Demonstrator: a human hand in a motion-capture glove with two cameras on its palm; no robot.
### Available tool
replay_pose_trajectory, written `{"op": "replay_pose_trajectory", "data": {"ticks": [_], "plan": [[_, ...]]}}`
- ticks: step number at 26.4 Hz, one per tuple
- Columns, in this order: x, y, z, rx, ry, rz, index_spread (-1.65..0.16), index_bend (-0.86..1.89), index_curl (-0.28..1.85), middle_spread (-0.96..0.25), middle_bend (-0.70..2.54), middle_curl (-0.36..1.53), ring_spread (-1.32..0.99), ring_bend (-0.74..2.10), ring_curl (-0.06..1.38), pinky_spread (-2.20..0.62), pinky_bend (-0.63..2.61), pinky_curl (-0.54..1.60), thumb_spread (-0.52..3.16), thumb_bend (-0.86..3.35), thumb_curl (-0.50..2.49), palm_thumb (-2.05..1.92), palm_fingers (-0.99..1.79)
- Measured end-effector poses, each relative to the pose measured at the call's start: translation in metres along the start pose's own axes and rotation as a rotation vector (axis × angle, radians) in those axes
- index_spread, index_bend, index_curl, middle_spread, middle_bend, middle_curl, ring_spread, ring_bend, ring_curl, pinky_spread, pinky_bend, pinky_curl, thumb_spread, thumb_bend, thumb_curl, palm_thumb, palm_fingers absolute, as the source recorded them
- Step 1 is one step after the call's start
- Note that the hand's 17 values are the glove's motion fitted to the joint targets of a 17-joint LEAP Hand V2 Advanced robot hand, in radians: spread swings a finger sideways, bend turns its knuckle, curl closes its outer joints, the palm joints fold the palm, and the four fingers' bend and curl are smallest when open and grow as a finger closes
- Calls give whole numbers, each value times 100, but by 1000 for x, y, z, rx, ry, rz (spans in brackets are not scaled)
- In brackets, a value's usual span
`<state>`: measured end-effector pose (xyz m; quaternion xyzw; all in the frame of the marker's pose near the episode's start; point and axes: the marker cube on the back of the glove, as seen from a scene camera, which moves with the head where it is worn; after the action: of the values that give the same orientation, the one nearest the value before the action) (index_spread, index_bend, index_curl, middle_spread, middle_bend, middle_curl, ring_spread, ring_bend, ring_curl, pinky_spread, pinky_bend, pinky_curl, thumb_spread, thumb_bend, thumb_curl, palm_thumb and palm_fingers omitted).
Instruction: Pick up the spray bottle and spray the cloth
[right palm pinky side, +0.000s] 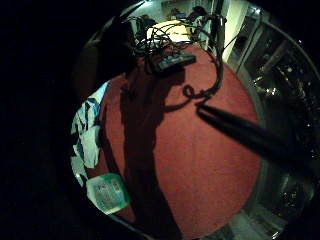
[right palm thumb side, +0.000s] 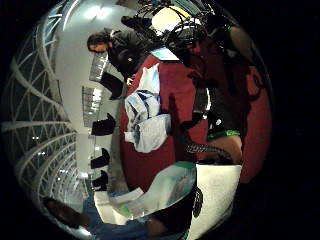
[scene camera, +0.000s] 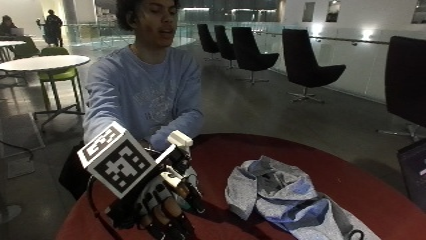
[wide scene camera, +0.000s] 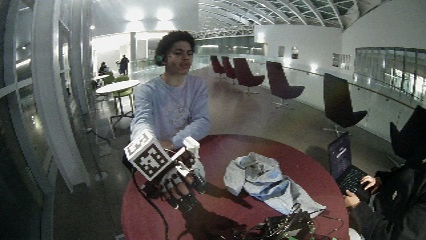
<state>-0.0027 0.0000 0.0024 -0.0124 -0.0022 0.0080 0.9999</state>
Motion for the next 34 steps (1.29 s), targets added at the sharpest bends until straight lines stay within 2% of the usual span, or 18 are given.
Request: {"op": "replay_pose_trajectory", "data": {"ticks": [6,13,34], "plan": [[-8,0,7,-53,57,8,-27,20,18,-2,41,17,2,35,18,15,23,15,63,44,19,67,72],[-6,-3,10,-53,72,18,-32,17,23,-3,39,23,4,32,21,19,21,19,85,42,25,70,70],[-6,-9,4,-75,97,8,-37,15,29,-2,29,31,4,26,25,21,20,27,110,30,37,74,60]]}}
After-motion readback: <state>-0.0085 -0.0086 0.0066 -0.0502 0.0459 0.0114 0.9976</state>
